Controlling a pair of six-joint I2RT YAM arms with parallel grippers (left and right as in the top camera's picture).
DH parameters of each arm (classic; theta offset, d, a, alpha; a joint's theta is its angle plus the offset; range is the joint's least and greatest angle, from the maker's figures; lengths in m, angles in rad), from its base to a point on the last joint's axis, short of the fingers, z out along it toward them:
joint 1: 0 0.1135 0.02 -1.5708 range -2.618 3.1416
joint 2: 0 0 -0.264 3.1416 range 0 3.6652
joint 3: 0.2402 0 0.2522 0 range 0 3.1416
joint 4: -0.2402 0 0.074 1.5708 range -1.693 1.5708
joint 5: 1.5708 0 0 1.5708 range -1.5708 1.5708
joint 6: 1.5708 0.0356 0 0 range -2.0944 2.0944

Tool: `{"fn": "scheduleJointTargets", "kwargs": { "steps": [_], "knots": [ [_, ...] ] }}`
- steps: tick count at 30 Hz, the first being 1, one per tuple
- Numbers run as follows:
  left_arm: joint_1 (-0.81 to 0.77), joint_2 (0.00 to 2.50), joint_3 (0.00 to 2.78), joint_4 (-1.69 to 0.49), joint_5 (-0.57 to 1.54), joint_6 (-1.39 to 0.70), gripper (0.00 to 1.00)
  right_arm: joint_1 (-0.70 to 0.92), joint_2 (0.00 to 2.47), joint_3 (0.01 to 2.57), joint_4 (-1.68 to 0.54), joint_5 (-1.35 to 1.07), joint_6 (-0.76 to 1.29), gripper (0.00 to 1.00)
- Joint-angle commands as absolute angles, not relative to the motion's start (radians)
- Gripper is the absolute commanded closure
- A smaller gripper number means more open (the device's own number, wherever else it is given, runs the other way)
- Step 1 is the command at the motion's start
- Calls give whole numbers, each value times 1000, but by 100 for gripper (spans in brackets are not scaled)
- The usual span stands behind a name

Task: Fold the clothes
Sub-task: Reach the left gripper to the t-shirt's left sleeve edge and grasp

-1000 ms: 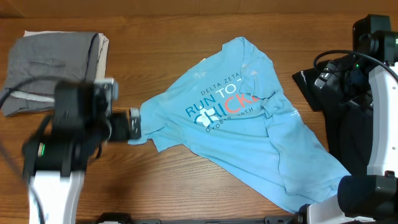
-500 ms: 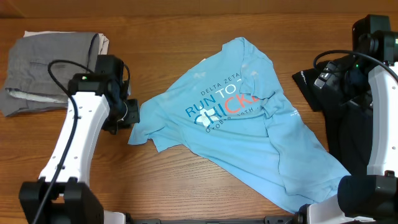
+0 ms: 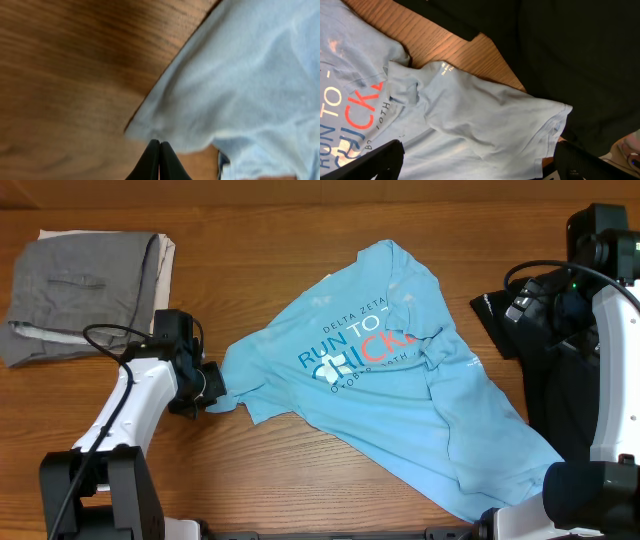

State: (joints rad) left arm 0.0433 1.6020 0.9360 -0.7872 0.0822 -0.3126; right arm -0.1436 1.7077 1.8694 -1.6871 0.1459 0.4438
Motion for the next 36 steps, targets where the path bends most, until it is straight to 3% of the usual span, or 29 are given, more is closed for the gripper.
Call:
{"fn": "scheduleJointTargets", "kwargs": {
  "steps": [1,14,24,36],
  "knots": [
    [46,1597,879,-724,104,-338,96,-146,1700,1871,-1684,157,441,0],
    [46,1597,704,-431,90,-338,96,-146,1700,1871,-1684,157,441,0],
    [47,1597,675,-396,-167,-336,96,-146,1700,1871,-1684,157,441,0],
    [96,1736,674,-290,-248,-284,96,-146,1700,1871,-1684,157,441,0]
  ]
}}
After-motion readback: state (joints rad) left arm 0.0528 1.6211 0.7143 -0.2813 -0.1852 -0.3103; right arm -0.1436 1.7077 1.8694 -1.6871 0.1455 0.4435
